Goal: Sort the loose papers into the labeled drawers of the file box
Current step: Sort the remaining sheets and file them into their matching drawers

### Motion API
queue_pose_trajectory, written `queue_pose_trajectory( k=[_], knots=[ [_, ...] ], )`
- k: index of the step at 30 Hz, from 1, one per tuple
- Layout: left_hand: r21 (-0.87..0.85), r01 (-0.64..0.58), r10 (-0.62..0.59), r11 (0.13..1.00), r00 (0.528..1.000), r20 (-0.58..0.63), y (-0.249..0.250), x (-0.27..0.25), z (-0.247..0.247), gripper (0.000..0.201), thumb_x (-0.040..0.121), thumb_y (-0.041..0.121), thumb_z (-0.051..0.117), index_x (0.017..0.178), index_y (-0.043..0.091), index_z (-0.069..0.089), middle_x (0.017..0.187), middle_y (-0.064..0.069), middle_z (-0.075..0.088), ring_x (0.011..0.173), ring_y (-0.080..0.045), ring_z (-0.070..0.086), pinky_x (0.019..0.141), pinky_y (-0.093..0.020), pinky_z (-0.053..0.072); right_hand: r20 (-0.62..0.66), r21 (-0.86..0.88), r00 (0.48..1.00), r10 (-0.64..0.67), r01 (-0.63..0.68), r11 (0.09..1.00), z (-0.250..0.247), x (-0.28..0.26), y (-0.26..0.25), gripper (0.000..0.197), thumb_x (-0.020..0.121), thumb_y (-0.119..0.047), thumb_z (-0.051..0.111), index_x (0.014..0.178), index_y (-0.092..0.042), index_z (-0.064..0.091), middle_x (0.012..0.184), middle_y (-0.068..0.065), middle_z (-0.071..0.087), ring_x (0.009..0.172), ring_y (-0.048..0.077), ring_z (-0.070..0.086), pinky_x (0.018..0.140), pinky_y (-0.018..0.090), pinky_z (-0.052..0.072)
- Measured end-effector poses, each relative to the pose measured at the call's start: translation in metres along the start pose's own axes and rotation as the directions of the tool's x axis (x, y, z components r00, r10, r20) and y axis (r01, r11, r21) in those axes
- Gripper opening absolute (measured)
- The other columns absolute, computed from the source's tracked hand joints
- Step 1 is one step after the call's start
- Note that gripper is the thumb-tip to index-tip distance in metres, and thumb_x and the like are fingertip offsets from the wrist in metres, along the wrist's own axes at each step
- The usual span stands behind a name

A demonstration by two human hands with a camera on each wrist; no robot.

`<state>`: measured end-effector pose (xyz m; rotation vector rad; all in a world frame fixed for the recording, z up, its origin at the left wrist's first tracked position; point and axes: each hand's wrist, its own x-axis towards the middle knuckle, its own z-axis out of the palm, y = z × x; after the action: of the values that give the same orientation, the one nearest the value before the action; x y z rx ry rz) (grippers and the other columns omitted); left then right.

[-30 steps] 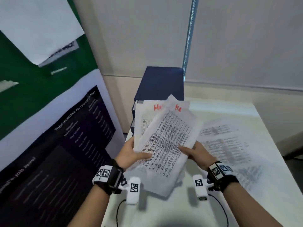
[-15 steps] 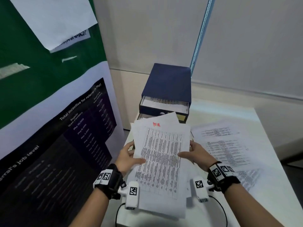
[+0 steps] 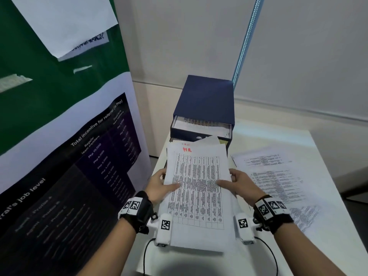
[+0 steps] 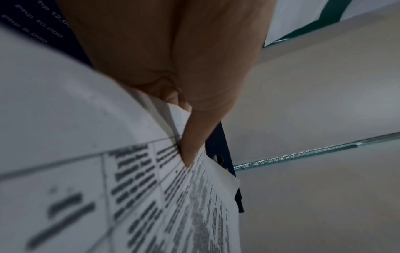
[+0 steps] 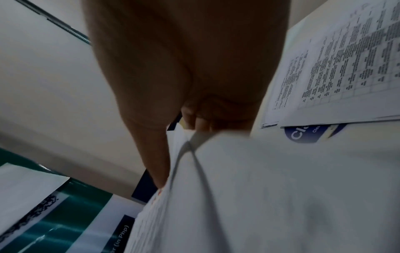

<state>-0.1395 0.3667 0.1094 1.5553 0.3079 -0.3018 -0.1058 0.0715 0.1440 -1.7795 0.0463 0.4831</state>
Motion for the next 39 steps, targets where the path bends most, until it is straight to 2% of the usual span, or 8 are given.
queue_pose_trajectory(
  k=[6,11,17,21,23,27,30,39],
  knots=[
    [-0.06,0.063,-0.063,0.996,0.998,0.008,0.002,0.001,-0.006,0.045,0.083,-0.001,0.073,0.122,0.016,0.057,0.113,-0.012,0.072,0.103,-0.03,0.07,0.096,-0.052,0.053,0.06,-0.045,0.992,0.113,-0.111,0.993,0.004,0.008,-0.005,0.044,0.085,-0.039,0.073,0.098,0.003,0.07,0.096,0.025,0.073,0.087,0.036,0.071,0.088,0.05,0.057],
    [-0.011,-0.004,0.004,1.0,1.0,-0.012,0.01,-0.003,-0.018,0.043,0.091,0.004,0.065,0.132,0.008,0.053,0.114,-0.004,0.071,0.098,-0.021,0.071,0.089,-0.038,0.057,0.179,-0.116,0.949,0.258,-0.241,0.964,0.011,0.009,-0.013,0.043,0.089,-0.044,0.066,0.06,-0.014,0.055,0.062,0.008,0.064,0.053,0.019,0.057,0.058,0.028,0.051],
    [-0.093,0.062,-0.068,0.994,0.996,-0.06,0.019,0.01,-0.023,0.054,0.086,0.015,0.074,0.132,0.017,0.046,0.108,-0.015,0.073,0.096,-0.03,0.072,0.089,-0.047,0.057,0.148,-0.053,0.953,0.263,-0.258,0.965,0.008,0.024,-0.021,0.045,0.093,-0.043,0.061,0.088,0.0,0.07,0.087,0.016,0.075,0.077,0.029,0.07,0.069,0.033,0.057],
    [-0.065,0.104,-0.103,0.993,0.995,0.014,0.023,0.021,-0.014,0.053,0.09,0.009,0.069,0.137,0.013,0.044,0.114,-0.01,0.071,0.102,-0.026,0.071,0.097,-0.046,0.053,-0.01,0.035,0.97,0.243,-0.242,0.97,0.007,0.035,-0.031,0.04,0.1,-0.035,0.053,0.074,-0.006,0.062,0.056,0.003,0.064,0.043,0.012,0.057,0.046,0.021,0.047],
    [-0.058,0.061,-0.064,0.996,0.997,-0.043,0.027,0.028,-0.008,0.054,0.088,0.001,0.069,0.135,0.012,0.045,0.108,-0.006,0.071,0.098,-0.025,0.07,0.097,-0.047,0.052,-0.038,0.083,0.964,0.264,-0.261,0.962,0.003,0.042,-0.032,0.041,0.099,-0.039,0.054,0.085,-0.003,0.067,0.065,0.005,0.069,0.054,0.017,0.061,0.05,0.023,0.049],
    [-0.006,0.002,-0.003,1.0,0.986,-0.167,0.038,0.051,-0.002,0.062,0.085,0.005,0.073,0.139,0.014,0.043,0.116,-0.007,0.066,0.099,-0.025,0.067,0.094,-0.044,0.054,0.216,0.016,0.904,0.369,-0.381,0.924,-0.01,0.037,-0.021,0.04,0.087,-0.045,0.069,0.105,-0.01,0.07,0.082,0.002,0.071,0.061,0.014,0.057,0.051,0.021,0.049],
    [0.04,0.007,0.001,0.999,0.978,-0.207,0.05,0.066,0.005,0.061,0.088,0.004,0.07,0.142,0.006,0.04,0.12,-0.013,0.062,0.093,-0.022,0.062,0.082,-0.032,0.052,0.351,0.028,0.854,0.383,-0.419,0.908,-0.012,0.034,-0.017,0.024,0.089,-0.021,0.07,0.109,-0.007,0.067,0.066,-0.001,0.061,0.049,0.006,0.045,0.041,0.013,0.041],
    [0.166,0.023,0.023,0.986,0.962,-0.274,0.053,0.102,0.01,0.016,0.09,0.005,0.068,0.104,-0.001,0.073,0.066,-0.005,0.062,0.034,-0.004,0.045,0.036,-0.015,0.039,0.012,0.499,0.932,0.362,-0.319,0.805,-0.018,0.095,-0.027,0.01,0.089,-0.005,0.068,0.085,-0.006,0.059,0.054,0.0,0.06,0.044,0.003,0.056,0.048,0.009,0.049]
  ],
)
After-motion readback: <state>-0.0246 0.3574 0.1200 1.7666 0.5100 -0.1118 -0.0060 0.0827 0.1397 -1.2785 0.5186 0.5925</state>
